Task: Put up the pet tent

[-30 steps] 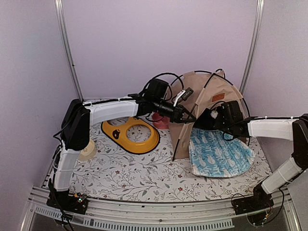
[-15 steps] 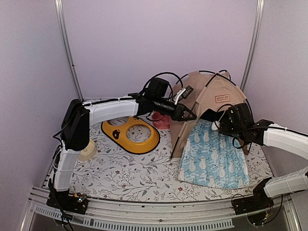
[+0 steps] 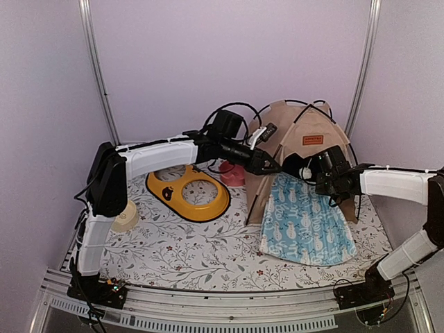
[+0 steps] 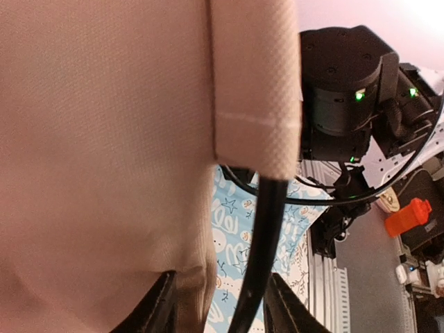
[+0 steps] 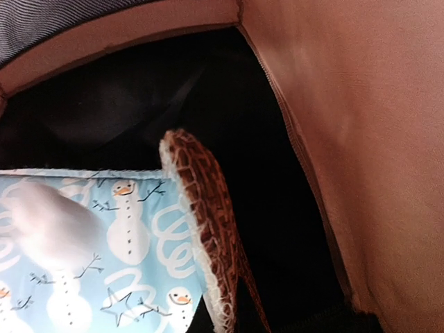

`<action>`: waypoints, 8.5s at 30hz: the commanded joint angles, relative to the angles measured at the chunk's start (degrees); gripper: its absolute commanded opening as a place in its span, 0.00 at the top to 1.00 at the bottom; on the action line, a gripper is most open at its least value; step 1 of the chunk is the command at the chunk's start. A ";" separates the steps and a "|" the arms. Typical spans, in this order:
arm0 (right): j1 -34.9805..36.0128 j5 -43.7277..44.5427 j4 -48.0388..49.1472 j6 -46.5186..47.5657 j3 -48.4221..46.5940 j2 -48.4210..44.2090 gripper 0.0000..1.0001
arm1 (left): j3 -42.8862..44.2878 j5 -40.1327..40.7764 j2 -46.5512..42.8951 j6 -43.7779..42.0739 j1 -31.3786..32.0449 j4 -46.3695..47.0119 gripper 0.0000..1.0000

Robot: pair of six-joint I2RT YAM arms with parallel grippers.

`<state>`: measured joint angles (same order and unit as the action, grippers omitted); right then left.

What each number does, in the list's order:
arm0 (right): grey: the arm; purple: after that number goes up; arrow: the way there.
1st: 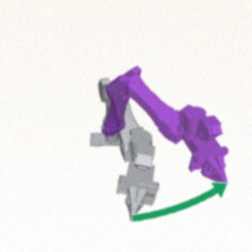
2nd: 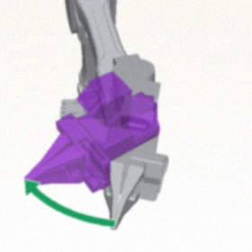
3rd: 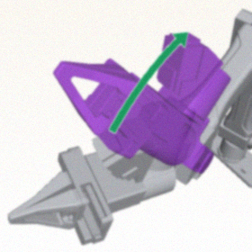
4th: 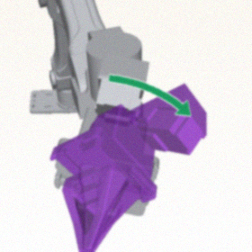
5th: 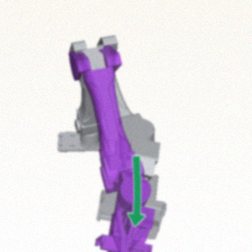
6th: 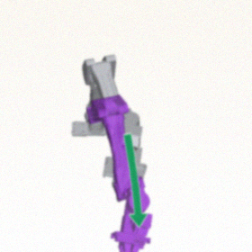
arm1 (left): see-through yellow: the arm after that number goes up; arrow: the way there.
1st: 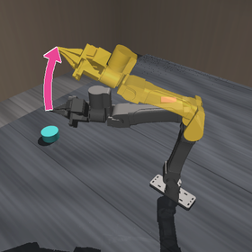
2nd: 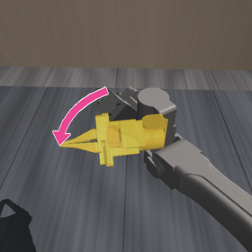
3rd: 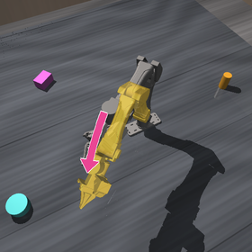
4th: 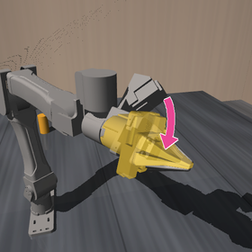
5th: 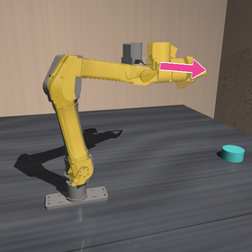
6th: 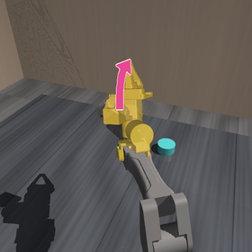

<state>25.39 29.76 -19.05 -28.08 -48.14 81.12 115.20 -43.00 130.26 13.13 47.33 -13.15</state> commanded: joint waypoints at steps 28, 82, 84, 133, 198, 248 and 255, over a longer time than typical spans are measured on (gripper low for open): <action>0.20 -8.06 -0.16 0.21 -5.94 4.47 0.96 | -36.43 27.21 -20.44 9.27 12.49 9.39 0.39; 16.10 -12.58 -7.43 -4.93 -2.97 0.46 0.12 | -29.53 40.46 -12.65 34.16 9.82 24.02 1.00; 17.87 -10.29 -7.63 -6.29 -3.09 3.07 0.17 | -30.38 40.70 -13.01 35.24 9.50 24.15 1.00; -11.54 -36.38 2.03 -8.58 17.54 -29.18 0.97 | -22.47 30.03 -6.30 33.45 5.46 21.32 1.00; -11.24 -39.72 41.51 -5.11 -4.99 6.85 1.00 | -9.29 47.75 -2.31 1.78 1.31 4.06 0.39; -6.10 -18.11 -0.97 1.75 -3.88 -3.55 0.68 | -13.96 21.07 -7.52 -3.62 0.72 0.85 1.00; -8.69 -21.58 3.15 -0.92 -0.41 0.40 0.71 | -13.02 19.57 -7.74 -3.99 0.71 -0.41 1.00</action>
<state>18.39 10.20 -18.83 -27.24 -49.50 79.35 102.19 -18.52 125.86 8.40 47.51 -9.78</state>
